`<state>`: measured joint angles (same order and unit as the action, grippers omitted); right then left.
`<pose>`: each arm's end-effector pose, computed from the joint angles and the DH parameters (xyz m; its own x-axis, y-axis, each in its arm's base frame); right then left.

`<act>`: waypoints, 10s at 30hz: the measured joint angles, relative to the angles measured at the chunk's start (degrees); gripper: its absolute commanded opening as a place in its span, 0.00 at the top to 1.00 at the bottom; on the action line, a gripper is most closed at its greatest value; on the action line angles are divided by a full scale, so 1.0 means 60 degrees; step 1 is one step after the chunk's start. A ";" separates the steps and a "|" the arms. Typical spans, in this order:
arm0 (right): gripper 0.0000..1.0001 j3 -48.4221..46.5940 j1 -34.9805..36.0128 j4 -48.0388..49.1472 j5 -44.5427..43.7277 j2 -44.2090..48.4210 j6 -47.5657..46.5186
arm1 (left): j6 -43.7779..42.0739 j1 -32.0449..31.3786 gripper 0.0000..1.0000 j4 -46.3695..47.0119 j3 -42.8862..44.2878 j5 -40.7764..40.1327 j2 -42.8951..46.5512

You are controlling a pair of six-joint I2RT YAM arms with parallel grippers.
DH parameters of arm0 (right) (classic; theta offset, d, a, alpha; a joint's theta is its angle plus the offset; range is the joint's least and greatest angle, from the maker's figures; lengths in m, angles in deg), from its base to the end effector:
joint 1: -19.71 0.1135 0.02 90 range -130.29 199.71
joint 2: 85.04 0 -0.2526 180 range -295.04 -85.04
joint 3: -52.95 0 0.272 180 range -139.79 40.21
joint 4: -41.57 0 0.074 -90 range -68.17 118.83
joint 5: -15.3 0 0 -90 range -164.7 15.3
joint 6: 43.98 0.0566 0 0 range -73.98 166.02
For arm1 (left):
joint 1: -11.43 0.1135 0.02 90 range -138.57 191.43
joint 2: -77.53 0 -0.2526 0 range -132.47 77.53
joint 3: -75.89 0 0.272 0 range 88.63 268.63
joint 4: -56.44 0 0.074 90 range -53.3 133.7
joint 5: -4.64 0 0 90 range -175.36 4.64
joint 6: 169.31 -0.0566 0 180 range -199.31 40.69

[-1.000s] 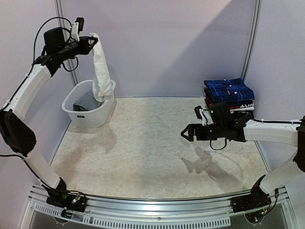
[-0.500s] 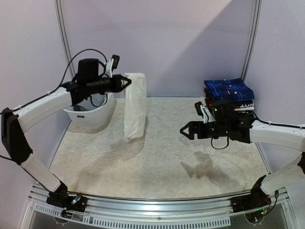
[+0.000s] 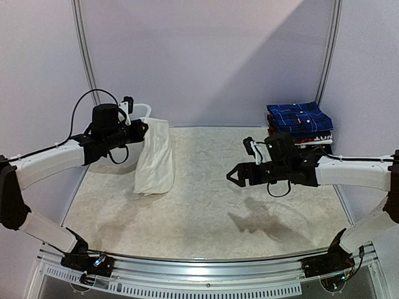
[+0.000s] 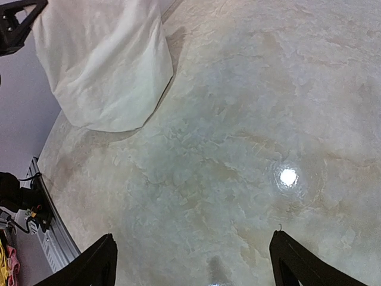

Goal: Fold and stack the mixed laundry pile
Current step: Place the rectangle-folded T-shirt at the center of the board, then pick up the crumpled T-shirt from the center of the board, then place the crumpled T-shirt at the center of the board, then pick up the crumpled T-shirt from the center of the board, then adjust the crumpled T-shirt at the center of the board.

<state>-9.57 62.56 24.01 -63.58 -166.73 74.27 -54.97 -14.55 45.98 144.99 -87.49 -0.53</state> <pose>0.2449 0.2421 0.1967 -0.7557 -0.0675 -0.6514 -0.4801 0.7336 0.4810 0.3241 -0.1556 0.2749 -0.4398 -0.2439 -0.8644 0.2469 0.8925 -0.3774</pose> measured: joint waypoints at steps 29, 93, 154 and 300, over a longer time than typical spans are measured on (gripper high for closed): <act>0.09 -0.0007 0.0233 -0.0189 -0.0885 0.0579 0.0146 | -0.2747 -0.3060 0.38 -0.3712 0.2007 -0.0812 -0.3391; 0.14 -0.1643 0.1829 0.2186 -0.1381 -0.1351 -0.0157 | -0.3508 -0.2900 1.00 -0.6368 0.7745 0.0510 -0.3654; 1.00 -1.0491 0.2379 -0.5683 -0.2204 -0.0525 -0.5187 | -0.3515 -0.3668 1.00 -0.4758 0.4998 0.1665 0.1869; 1.00 -0.1971 0.6000 -0.5461 -0.7471 -0.4251 0.3166 | -0.0925 -0.1934 1.00 -0.4568 0.2543 -0.3249 -0.1891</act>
<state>-21.40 98.56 -8.75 -108.41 -192.23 93.27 -60.52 -26.15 18.58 160.24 -106.99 -11.87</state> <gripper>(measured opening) 0.019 0.019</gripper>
